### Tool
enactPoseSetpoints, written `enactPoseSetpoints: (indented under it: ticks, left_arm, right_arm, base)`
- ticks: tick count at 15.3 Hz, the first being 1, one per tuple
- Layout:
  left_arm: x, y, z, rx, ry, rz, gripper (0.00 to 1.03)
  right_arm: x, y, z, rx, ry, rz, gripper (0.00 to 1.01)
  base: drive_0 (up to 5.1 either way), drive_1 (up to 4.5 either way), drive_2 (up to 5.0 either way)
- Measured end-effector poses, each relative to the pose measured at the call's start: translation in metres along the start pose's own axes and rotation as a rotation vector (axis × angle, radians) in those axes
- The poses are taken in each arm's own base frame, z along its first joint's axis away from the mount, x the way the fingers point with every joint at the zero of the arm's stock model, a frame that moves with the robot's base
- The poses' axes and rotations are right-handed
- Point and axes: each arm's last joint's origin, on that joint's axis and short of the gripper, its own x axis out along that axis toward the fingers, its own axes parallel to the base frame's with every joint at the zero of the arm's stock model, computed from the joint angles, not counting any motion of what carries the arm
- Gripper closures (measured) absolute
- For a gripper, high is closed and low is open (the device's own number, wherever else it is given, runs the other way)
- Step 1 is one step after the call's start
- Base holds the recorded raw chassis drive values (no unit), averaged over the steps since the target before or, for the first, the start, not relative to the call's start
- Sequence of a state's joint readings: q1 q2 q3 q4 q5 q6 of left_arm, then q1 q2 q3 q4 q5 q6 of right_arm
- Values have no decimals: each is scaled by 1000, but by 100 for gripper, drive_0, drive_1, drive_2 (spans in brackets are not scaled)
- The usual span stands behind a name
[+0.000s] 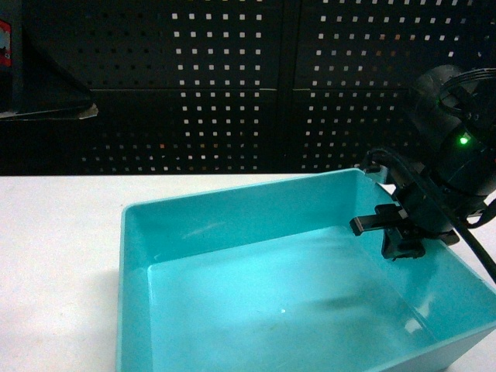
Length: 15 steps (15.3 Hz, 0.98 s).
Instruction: Stack blue boxes stably on right
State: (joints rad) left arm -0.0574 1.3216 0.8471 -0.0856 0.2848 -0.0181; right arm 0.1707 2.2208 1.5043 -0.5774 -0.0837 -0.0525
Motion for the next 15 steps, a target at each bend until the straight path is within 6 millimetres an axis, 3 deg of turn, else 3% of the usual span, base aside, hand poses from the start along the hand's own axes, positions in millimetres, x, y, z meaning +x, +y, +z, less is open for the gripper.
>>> enactPoseSetpoints:
  ticks: [3,7,10,15]
  left_arm:
    - [0,0,0,0,0,0,5]
    - [0,0,0,0,0,1,5]
    - [0,0,0,0,0,0,5]
    - [0,0,0,0,0,0,5]
  right_arm:
    - [-2,11,-10,118,121,-15,94]
    - [-2,34,-13,204,131,-54,94]
    - [-3,43,-15,221,128,-66,94]
    - [-11,46,-36,200,150,-58,94]
  base:
    - [0,0,0]
    - [0,0,0]
    - [0,0,0]
    - [0,0,0]
